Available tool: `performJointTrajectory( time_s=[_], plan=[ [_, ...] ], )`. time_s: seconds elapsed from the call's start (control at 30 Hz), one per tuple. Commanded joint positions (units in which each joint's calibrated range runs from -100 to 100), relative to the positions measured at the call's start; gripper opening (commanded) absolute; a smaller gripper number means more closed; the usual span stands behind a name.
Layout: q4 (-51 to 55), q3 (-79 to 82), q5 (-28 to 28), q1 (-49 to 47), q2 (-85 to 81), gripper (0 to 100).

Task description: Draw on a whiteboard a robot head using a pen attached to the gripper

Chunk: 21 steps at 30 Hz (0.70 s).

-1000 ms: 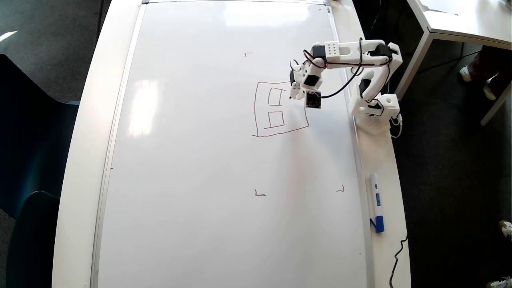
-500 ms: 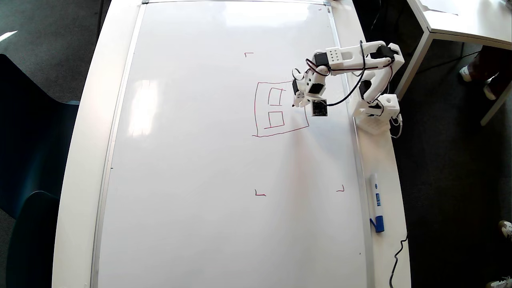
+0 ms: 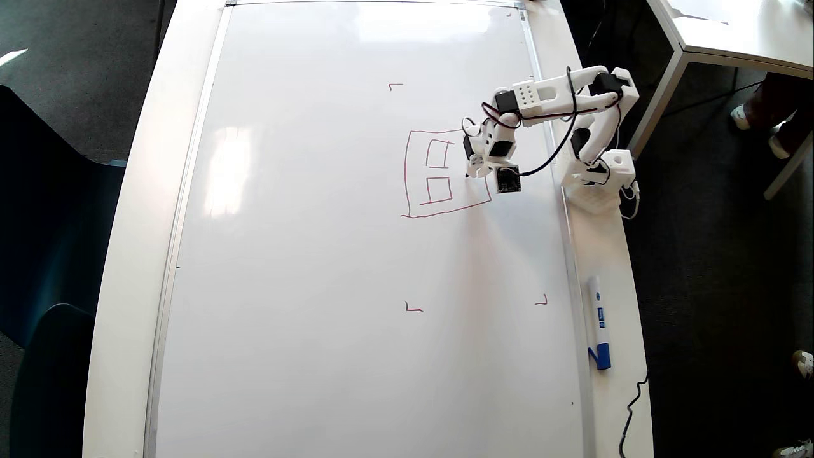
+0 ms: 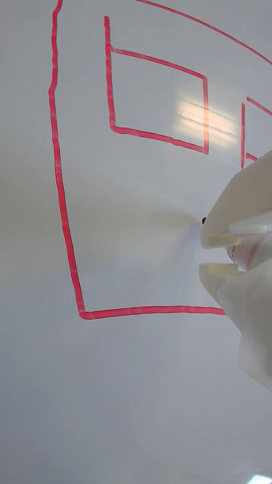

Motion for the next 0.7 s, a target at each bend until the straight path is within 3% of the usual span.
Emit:
performJointTrajectory(
  time_s=[0.0,0.67],
  plan=[
    [-0.6,-2.2,-0.2,-0.3,0.0,1],
    [-2.7,-5.7,-0.3,-1.0,2.9,1]
  ],
)
